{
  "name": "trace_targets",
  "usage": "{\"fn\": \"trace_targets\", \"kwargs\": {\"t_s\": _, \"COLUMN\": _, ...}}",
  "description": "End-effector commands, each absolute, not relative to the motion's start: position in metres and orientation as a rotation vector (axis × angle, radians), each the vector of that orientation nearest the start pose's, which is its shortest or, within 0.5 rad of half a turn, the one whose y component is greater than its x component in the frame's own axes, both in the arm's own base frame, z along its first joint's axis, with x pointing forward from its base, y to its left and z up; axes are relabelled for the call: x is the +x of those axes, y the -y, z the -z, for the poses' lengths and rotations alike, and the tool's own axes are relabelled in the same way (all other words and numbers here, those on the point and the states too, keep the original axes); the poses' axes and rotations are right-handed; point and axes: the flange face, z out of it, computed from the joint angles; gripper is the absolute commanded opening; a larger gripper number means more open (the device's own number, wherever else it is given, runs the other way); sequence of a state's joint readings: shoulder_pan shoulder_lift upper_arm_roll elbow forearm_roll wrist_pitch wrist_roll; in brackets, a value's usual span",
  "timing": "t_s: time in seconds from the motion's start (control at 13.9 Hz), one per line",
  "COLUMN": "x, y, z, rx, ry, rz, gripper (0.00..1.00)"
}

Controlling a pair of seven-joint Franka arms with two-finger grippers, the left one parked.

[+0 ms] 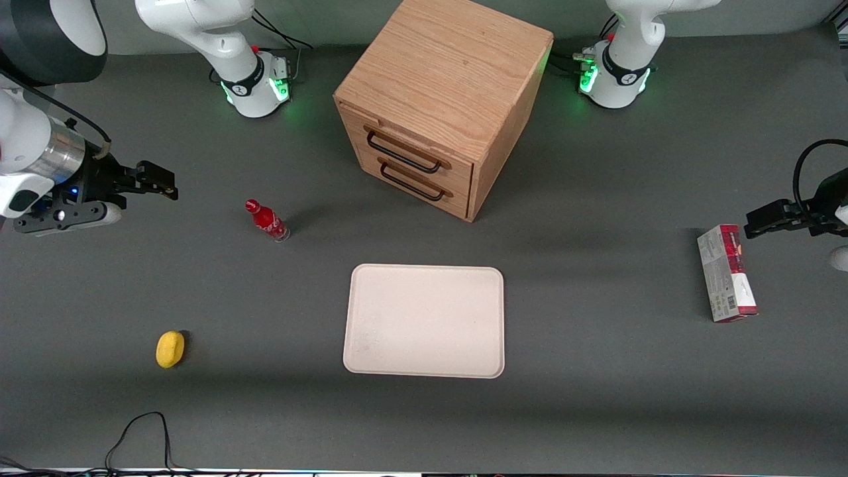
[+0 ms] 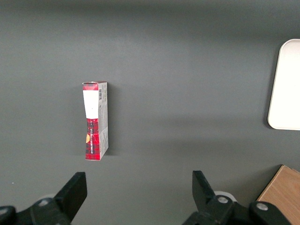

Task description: Open upper drawer

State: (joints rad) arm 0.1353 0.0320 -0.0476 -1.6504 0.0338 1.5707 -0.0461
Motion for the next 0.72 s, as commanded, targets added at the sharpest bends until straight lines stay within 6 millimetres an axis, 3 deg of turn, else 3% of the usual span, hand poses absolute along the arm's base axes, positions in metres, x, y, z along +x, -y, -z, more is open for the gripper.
{"fn": "trace_targets", "kwargs": {"t_s": 0.0, "x": 0.569, "y": -0.062, "z": -0.580, "rx": -3.081, "ry": 0.197, "rz": -0.168, "gripper": 1.00}}
{"fn": "trace_targets", "kwargs": {"t_s": 0.14, "x": 0.572, "y": -0.066, "z": -0.579, "rx": -3.075, "ry": 0.222, "rz": -0.166, "gripper": 1.00}}
{"fn": "trace_targets", "kwargs": {"t_s": 0.29, "x": 0.572, "y": -0.083, "z": -0.579, "rx": -3.046, "ry": 0.304, "rz": -0.163, "gripper": 1.00}}
{"fn": "trace_targets", "kwargs": {"t_s": 0.43, "x": 0.582, "y": -0.124, "z": -0.568, "rx": -2.998, "ry": 0.488, "rz": -0.165, "gripper": 1.00}}
{"fn": "trace_targets", "kwargs": {"t_s": 0.65, "x": 0.606, "y": -0.184, "z": -0.538, "rx": -2.974, "ry": 0.620, "rz": -0.202, "gripper": 1.00}}
